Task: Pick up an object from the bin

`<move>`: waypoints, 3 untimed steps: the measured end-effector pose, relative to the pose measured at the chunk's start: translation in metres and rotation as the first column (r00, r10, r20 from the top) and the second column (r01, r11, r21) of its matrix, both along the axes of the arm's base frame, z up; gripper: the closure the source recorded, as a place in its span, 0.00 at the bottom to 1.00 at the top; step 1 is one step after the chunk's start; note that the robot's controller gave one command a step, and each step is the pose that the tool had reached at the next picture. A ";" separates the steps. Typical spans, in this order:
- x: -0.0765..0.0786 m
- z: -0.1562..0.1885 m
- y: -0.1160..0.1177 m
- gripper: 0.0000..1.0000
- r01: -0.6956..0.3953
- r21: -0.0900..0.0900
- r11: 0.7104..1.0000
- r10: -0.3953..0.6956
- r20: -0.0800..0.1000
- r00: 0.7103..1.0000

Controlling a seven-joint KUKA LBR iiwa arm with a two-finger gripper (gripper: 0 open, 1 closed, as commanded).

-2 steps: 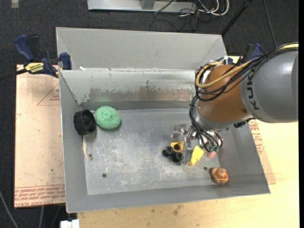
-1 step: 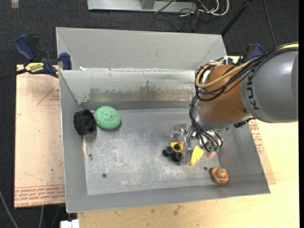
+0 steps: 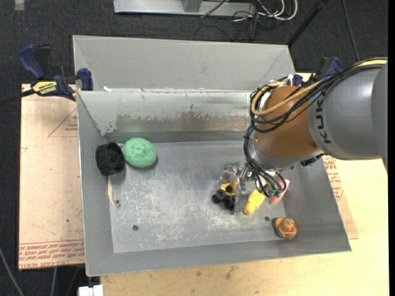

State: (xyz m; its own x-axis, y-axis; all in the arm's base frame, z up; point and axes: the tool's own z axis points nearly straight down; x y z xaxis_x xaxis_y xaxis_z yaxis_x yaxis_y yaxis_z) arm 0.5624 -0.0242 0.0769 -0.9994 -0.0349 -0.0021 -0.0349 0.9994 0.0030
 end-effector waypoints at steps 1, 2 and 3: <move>0.016 -0.002 -0.026 1.00 0.001 0.003 1.000 -0.001 0.002 1.000; 0.008 -0.001 -0.012 1.00 0.007 -0.007 1.000 -0.007 0.015 1.000; 0.010 -0.002 -0.019 1.00 -0.008 0.005 1.000 0.008 0.009 1.000</move>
Offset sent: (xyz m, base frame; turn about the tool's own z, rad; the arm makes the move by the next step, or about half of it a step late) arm -0.0087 0.0163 -0.0069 0.0053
